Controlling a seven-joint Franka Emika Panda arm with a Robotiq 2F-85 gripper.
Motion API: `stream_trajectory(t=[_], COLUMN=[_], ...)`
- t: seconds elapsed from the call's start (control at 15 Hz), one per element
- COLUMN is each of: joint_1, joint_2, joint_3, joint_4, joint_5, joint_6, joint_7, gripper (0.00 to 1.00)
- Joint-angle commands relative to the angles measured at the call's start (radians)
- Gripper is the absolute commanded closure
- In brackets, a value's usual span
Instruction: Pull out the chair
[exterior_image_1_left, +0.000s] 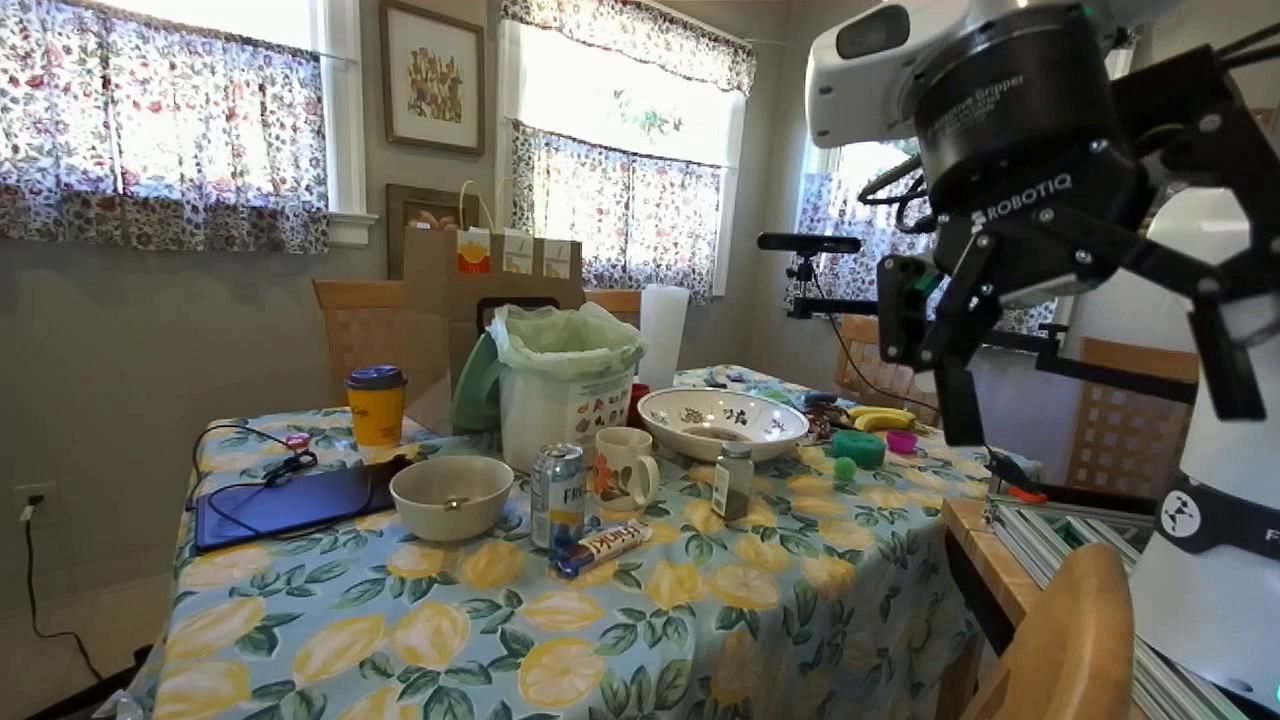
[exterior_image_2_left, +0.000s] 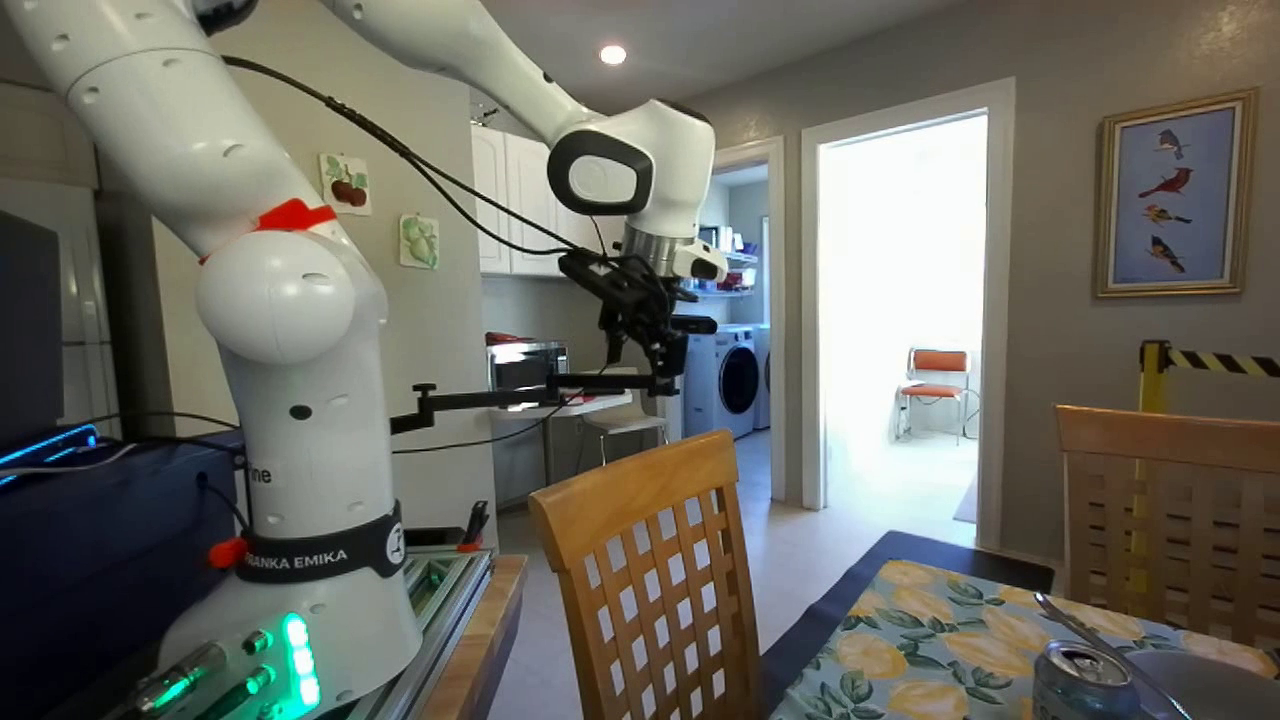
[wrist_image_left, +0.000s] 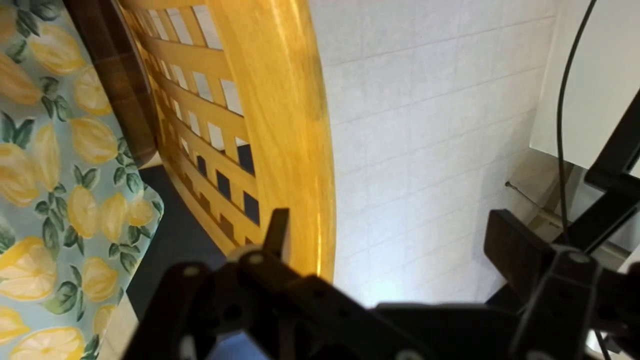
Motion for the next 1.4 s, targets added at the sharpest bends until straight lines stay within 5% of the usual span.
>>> stream_trajectory(t=[0.0, 0.33, 0.67, 1.33], joint_1=[-0.041, -0.078, -0.131, -0.097], joint_2=[-0.098, -0.159, -0.153, -0.123], joint_3=[0.004, 0.074, 0.167, 0.138], joint_4=[-0.007, -0.037, -0.021, -0.005], joint_5=[-0.073, -0.272, -0.510, -0.526], joint_6=[-0.025, 0.126, 0.146, 0.118], joint_7=[0.114, 0.346, 0.613, 0.648], gripper=[0.00, 0.00, 0.00, 0.00])
